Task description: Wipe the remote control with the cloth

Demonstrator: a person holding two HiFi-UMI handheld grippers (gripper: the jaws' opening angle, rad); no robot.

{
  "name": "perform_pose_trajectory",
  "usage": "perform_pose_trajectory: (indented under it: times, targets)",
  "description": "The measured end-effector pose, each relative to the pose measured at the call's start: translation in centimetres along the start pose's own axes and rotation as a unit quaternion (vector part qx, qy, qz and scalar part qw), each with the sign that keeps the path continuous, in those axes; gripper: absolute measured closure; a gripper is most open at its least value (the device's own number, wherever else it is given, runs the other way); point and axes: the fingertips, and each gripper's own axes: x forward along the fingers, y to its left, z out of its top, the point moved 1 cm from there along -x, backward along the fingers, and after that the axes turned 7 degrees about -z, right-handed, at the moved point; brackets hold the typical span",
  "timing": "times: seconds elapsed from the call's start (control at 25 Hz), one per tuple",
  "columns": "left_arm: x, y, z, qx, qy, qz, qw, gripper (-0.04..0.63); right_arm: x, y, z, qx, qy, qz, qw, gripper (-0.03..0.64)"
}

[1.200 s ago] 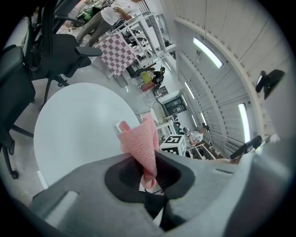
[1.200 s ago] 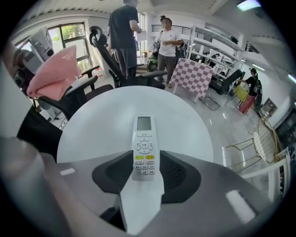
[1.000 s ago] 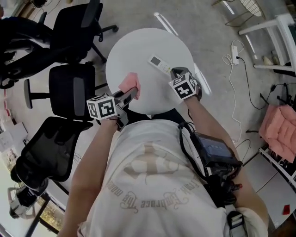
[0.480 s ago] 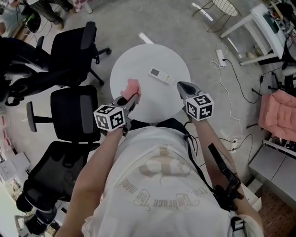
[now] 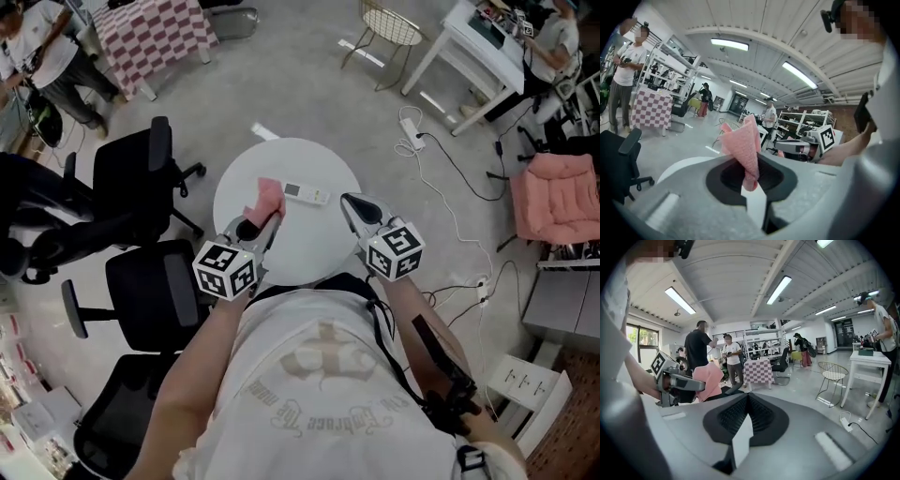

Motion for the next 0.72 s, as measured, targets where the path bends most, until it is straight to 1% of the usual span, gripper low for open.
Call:
perform_pose_trajectory:
  times: [0.08, 0.2, 0.72]
  targets:
    - [0.0, -0.5, 0.6, 0.014, -0.001, -0.007, 0.9999, 0.557, -0.5, 0.4, 0.7, 0.003, -0.011, -0.002, 1.0, 0.611]
    - [0.1, -1.0, 1.0, 0.022, -0.004, -0.011, 0.9997, 0.557, -1.3, 0.6, 1.4, 0.002, -0.023, -0.004, 1.0, 0.611]
    - [0.1, -0.9, 1.4, 0.031, -0.009, -0.009, 0.9994, 0.557, -2.0, 0.5, 2.3, -0.002, -0.039, -0.016, 0.999, 0.611]
